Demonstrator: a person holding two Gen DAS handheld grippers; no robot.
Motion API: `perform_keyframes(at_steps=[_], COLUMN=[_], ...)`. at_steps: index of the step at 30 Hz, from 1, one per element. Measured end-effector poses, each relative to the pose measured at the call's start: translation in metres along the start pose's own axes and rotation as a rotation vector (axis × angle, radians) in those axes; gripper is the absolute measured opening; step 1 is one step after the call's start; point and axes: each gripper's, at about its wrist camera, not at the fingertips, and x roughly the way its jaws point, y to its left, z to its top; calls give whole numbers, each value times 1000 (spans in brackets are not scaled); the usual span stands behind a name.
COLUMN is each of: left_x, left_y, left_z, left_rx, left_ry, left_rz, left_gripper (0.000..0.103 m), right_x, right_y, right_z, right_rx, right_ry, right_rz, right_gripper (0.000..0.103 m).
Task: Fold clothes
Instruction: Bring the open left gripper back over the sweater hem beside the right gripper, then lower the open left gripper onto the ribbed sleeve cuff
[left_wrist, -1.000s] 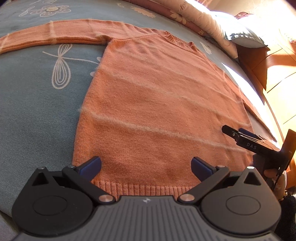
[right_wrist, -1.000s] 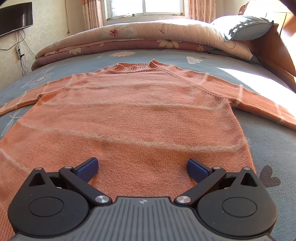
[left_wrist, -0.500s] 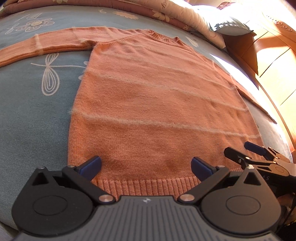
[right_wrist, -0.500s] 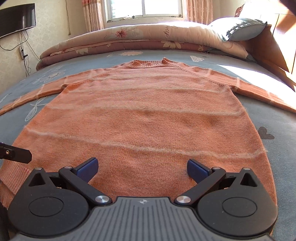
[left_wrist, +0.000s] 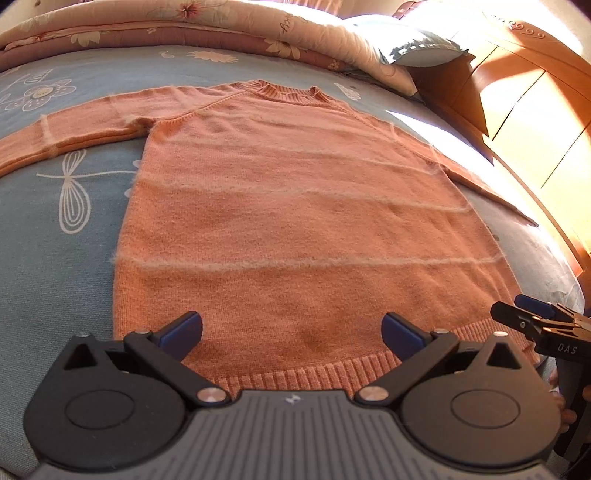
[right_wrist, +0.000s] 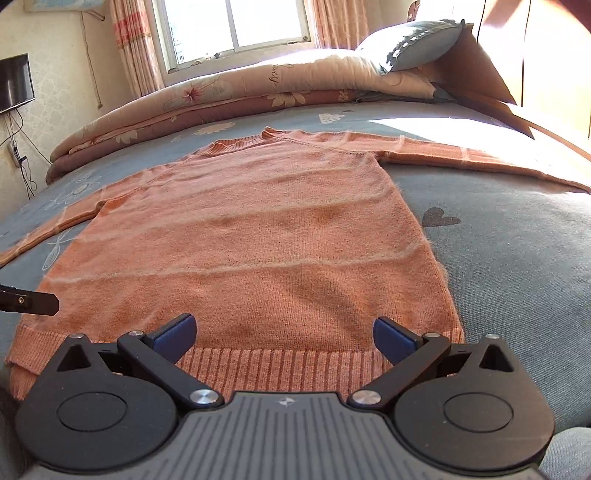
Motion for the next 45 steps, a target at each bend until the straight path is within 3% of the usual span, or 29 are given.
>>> perform_keyframes(at_steps=[6,9,14,16,21,27,29,34,37,38,39,41,45], left_x=[2,2,2,-5,-26,-48,-52,-58,-59,-60,-60,-60,-59], left_y=[-3,-4,-4,10,60,137,174,259,306,317,328,347,373], left_z=[-10,-16,-20,-10,27,71,77,61,37,31,25,19,37], left_rx=[43,64,81,15,-168,-380,-500,-831,-1029,-1074,-1111,-1166,-1157], left_ry=[-7,-11,-11,-27,-115,-215,-241,-386,-476,-502,-525,-571,-638], left_rz=[-9,-13,-29,-50,-55,-29,-54,-106,-100,-99,-97,-102,-122], left_gripper=[102,102,102,102,102,102,102,102,98,93,87,86,86], right_x=[16,14,18,19,16,10,5,0,4,7,9,14,25], right_y=[-19,-24,-14,-8,-13,-17,-21,-23,-20,-17,-15,-12,-6], right_z=[-1,-14,-18,-20,-19,-16,-14,-11,-10,-9,-8,-3,5], right_rx=[17,18,-68,-114,-75,-36,9,86,98,92,86,78,63], right_ry=[6,-46,-43,-40,-49,-41,-32,-25,-18,-13,-8,2,21], right_rz=[19,44,5,-17,0,15,38,37,9,-4,-14,-17,-26], right_gripper=[103,103,103,103,103,103,103,103,103,103,103,103,103])
